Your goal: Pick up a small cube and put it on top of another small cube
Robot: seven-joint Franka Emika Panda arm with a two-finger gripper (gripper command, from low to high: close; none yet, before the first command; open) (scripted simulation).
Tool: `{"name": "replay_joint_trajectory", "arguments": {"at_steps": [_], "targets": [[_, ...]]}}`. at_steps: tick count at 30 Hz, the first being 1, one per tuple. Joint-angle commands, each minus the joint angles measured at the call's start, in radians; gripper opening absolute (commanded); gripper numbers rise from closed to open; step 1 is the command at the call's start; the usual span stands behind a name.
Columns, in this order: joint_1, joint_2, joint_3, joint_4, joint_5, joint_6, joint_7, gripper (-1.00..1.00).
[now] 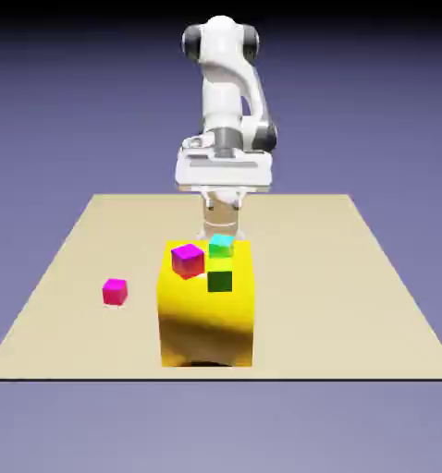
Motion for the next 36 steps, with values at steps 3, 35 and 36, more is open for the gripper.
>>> {"name": "replay_joint_trajectory", "arguments": {"at_steps": [3, 35, 36], "targets": [[-0.032, 0.099, -0.082, 0.08, 0.044, -0.109, 0.0, 0.0], [-0.141, 1.221, -0.968, 0.565, 0.868, -1.325, 0.014, 0.0], [-0.141, 1.221, -0.968, 0.565, 0.868, -1.325, 0.014, 0.0]]}}
